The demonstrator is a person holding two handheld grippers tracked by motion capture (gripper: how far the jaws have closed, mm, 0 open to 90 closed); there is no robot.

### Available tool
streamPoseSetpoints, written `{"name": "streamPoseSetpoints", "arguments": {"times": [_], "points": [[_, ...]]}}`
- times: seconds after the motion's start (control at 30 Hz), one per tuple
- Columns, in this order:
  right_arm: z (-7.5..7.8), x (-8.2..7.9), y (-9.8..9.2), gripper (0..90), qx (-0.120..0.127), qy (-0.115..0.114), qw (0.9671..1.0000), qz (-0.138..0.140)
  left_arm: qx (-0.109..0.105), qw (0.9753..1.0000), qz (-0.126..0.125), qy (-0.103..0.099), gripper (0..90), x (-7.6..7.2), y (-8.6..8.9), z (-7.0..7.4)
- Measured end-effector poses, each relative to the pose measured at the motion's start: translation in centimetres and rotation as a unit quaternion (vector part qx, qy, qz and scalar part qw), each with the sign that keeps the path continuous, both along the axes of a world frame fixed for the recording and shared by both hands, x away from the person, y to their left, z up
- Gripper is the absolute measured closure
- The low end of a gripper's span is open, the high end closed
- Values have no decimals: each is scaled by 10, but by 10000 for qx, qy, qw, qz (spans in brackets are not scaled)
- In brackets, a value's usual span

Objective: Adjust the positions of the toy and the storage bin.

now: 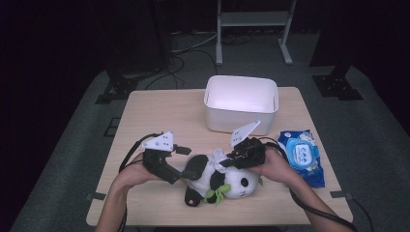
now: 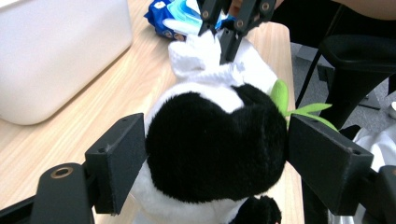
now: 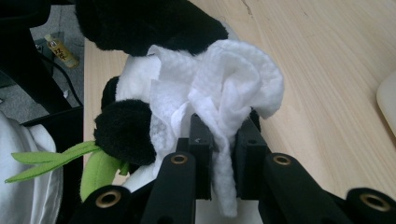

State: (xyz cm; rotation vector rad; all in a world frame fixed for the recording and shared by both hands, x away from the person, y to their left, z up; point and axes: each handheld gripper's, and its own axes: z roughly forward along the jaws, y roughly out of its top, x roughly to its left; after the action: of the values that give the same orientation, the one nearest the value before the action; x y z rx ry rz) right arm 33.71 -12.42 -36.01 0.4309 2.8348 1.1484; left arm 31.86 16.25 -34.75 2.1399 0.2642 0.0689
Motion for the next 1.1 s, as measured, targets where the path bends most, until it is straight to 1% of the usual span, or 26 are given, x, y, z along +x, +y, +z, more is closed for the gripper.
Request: {"name": "streamPoseSetpoints", "arguments": {"times": [0.1,0.2,0.3,0.37,0.5,0.6,0.63,0.7,0.83,0.9,0.97,1.03,1.1], "points": [[0,-1,0,791,5,-20,10000,22,-4,10000,-33,8,192,1,-1,3],[-1,-3,0,791,19,12,10000,2,-65,10000,-44,46,191,2,-1,4],[-1,-4,-1,791,18,-36,10000,52,-119,9999,-22,62,191,3,1,6],[-1,-5,-1,790,21,-26,10000,54,-142,9999,-13,61,191,3,3,7],[0,-8,0,791,-23,-43,10000,52,-118,9999,51,77,185,3,2,6],[0,-8,1,790,-35,-36,9999,90,-60,9998,1,171,185,3,0,2],[0,-8,1,790,-43,-49,9999,125,-104,9998,7,181,185,3,1,3],[1,-9,2,791,-88,-83,9999,109,-198,9996,62,170,185,4,4,4],[2,-9,2,790,-102,-74,9998,135,-146,9998,73,150,185,4,5,5],[2,-9,2,790,-106,-69,9998,135,-187,9997,110,148,185,4,6,6],[1,-9,2,790,-92,-58,9998,146,-149,9997,152,121,185,4,7,6],[1,-9,2,790,-84,-50,9998,144,-161,9997,147,137,185,4,6,6],[1,-10,2,789,-89,-30,9999,127,-69,9998,99,152,185,3,4,4]]}}
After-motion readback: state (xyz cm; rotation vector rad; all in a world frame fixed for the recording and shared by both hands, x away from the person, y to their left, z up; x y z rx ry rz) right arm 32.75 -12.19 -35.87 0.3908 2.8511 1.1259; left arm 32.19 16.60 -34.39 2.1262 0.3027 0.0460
